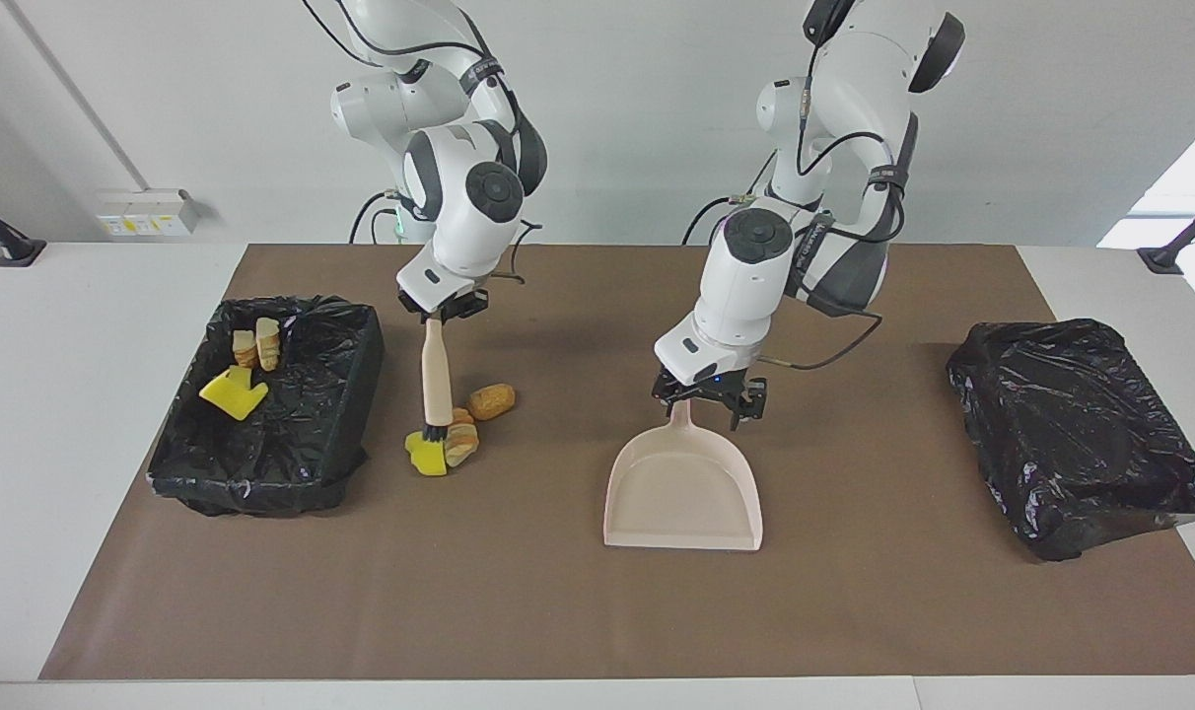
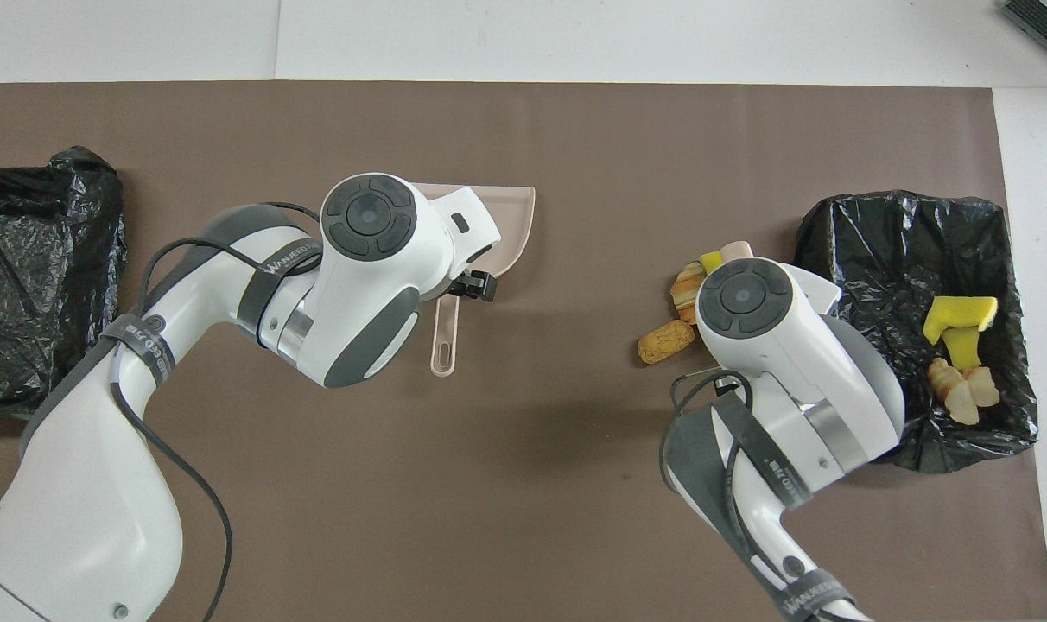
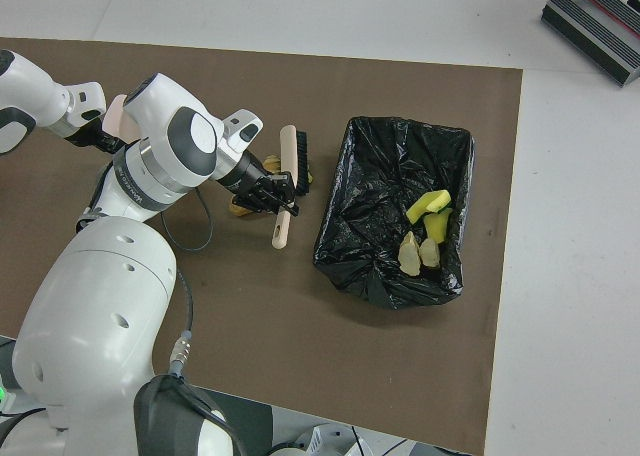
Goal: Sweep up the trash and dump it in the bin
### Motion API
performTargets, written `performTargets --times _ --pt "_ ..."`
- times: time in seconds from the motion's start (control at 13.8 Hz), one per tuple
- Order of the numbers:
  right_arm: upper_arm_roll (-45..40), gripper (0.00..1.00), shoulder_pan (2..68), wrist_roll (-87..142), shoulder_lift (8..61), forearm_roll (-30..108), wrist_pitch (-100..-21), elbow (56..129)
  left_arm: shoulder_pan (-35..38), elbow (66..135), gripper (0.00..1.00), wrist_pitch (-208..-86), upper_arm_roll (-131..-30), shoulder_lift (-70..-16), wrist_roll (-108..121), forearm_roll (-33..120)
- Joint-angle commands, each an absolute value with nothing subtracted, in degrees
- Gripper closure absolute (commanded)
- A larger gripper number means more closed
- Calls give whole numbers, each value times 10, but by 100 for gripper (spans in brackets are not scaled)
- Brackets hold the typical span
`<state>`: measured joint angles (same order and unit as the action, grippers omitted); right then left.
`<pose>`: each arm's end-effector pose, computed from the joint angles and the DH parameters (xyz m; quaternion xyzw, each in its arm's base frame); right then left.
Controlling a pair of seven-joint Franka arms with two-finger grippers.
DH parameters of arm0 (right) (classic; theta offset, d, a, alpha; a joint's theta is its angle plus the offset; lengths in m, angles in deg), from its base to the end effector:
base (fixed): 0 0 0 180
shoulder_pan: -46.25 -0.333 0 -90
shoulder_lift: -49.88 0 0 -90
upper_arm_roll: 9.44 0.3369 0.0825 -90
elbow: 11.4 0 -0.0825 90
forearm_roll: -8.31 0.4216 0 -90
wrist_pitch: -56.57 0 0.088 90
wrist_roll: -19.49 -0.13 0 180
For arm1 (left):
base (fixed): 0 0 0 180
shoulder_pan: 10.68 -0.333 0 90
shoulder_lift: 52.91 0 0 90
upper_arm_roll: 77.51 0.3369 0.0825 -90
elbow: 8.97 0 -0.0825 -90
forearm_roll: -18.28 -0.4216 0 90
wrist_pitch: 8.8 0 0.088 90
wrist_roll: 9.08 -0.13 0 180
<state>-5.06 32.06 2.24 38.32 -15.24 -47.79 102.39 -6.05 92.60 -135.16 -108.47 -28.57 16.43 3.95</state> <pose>0.5638 0.1447 0.3238 0.9630 0.0974 -0.1143 0.2237 0.5880 -0.3703 0.3327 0.9902 -0.1345 0.0317 0.0220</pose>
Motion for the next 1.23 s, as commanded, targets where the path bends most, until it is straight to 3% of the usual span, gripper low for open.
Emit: performTargets --times 0.0,0.14,0.36,0.58,0.87,1.16 --pt "-41 100 312 39 386 -108 -443 1018 -68 951 47 -1369 -1085 -305 177 31" --pt "-38 100 288 60 392 -36 -429 1020 -71 951 66 -1360 -1085 -306 171 31" --pt "-37 100 263 74 398 48 -430 1024 -72 947 81 -1357 -1085 -311 169 31" --pt "-38 100 260 63 409 83 -430 1014 -87 940 83 -1346 -1085 -328 116 31" --pt "-44 100 297 53 471 79 -396 1011 -116 944 83 -1236 -1082 -387 -134 32" --pt "-43 100 296 60 514 28 -384 1070 -126 980 84 -1150 -1081 -447 -297 32"
